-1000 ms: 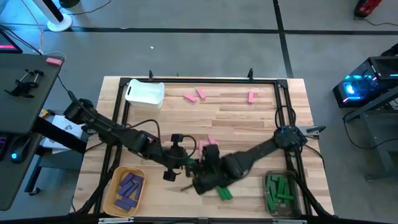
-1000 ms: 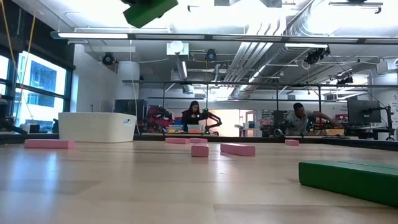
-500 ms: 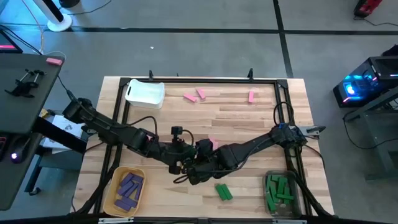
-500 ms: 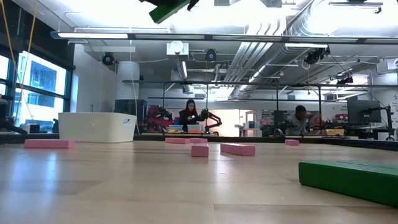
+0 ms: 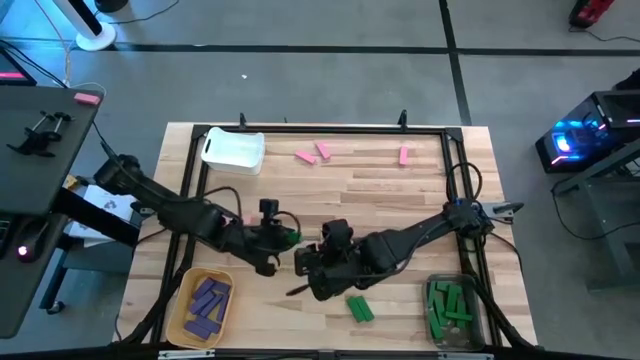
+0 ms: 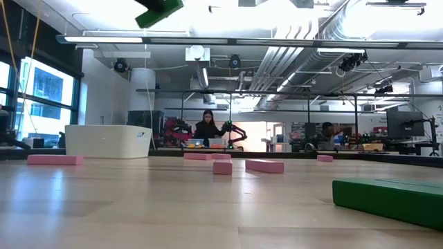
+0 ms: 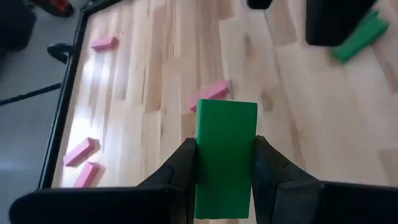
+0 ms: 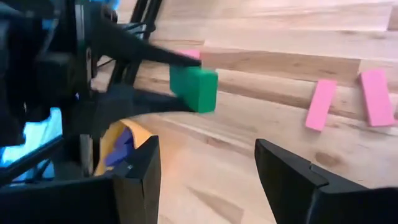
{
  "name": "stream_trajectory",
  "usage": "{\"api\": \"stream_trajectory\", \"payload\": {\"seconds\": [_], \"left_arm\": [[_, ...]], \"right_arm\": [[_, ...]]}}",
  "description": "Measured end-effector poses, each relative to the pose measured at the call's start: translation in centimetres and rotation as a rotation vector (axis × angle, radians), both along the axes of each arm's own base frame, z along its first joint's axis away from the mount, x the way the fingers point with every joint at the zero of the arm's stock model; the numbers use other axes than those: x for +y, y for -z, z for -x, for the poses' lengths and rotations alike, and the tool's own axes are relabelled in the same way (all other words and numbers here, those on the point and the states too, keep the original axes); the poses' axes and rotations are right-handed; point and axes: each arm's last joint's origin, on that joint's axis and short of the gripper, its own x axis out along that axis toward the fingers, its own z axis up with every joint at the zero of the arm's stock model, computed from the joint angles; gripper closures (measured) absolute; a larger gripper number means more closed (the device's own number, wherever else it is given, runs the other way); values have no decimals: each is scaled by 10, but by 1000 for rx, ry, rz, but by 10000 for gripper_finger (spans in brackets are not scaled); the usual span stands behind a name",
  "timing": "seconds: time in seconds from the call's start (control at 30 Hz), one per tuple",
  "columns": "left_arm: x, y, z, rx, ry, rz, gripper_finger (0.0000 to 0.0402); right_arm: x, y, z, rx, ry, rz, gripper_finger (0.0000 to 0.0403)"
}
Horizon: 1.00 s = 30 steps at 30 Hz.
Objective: Sort blocks
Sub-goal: Put the green block into the black bin
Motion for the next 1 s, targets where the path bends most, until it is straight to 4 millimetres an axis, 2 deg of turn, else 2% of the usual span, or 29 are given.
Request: {"api": "stream_trajectory", "payload": {"seconds": [0.2, 0.53, 0.67, 0.83, 0.93, 1.0], "left_arm": [[-6, -19, 4, -152, 6, 51, 335], [-9, -22, 2, -201, 1, 38, 335], [-9, -24, 1, -214, 11, 26, 335], [-8, -26, 0, -233, 5, 22, 335], [-9, -26, -2, -232, 45, 27, 333], [-10, -27, -2, -235, 62, 47, 312]], "right_arm": [[-15, -3, -9, -23, 15, 4, 208], [-30, -6, -20, -45, -32, 4, 216], [-33, -6, -21, -33, -44, 6, 262], [-34, -7, -21, -37, -48, 29, 378], [-34, -9, -19, -33, -48, 32, 388], [-35, -12, -16, -28, -59, 28, 392]]}}
